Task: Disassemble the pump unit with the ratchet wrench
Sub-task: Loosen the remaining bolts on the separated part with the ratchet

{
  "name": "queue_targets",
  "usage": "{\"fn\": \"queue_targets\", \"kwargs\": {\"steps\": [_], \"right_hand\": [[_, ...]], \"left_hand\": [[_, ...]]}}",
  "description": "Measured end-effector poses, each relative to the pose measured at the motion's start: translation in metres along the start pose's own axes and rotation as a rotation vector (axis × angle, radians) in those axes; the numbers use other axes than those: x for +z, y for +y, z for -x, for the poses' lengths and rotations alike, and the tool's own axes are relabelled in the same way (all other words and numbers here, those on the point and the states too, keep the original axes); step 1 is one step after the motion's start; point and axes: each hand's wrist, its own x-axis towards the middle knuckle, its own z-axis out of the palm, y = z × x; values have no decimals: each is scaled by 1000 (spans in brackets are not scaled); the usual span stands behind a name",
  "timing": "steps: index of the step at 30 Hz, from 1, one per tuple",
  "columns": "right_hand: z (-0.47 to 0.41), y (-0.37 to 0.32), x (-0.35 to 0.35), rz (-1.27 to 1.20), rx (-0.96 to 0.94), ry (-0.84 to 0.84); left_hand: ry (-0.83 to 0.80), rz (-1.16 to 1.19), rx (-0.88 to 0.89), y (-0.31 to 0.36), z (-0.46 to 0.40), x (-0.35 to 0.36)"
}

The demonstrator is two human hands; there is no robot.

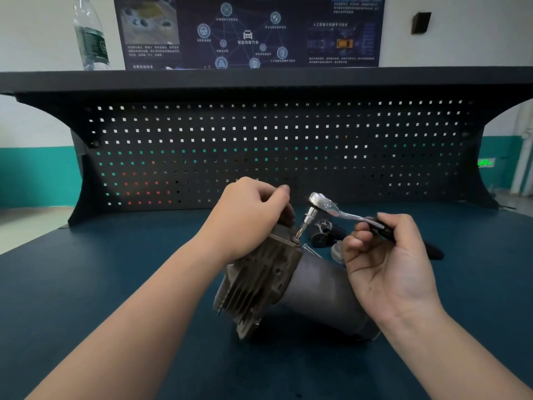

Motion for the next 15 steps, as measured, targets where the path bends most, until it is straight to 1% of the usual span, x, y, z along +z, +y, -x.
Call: {"fn": "queue_targets", "kwargs": {"steps": [4,8,11,13,15], "right_hand": [[0,-1,0,-15,17,36],[-3,-3,1,10,14,57],[-5,-8,2,57,-19,41],[-4,-11,2,121,-64,-9],[-2,-12,3,180,-106,-89]], "left_hand": [[37,-4,-41,4,2,2],[113,-42,-25,7,6,6],[157,-84,-12,5,6,11],[99,-90,-24,5,5,9],[-8,-62,-47,5,4,5]]}}
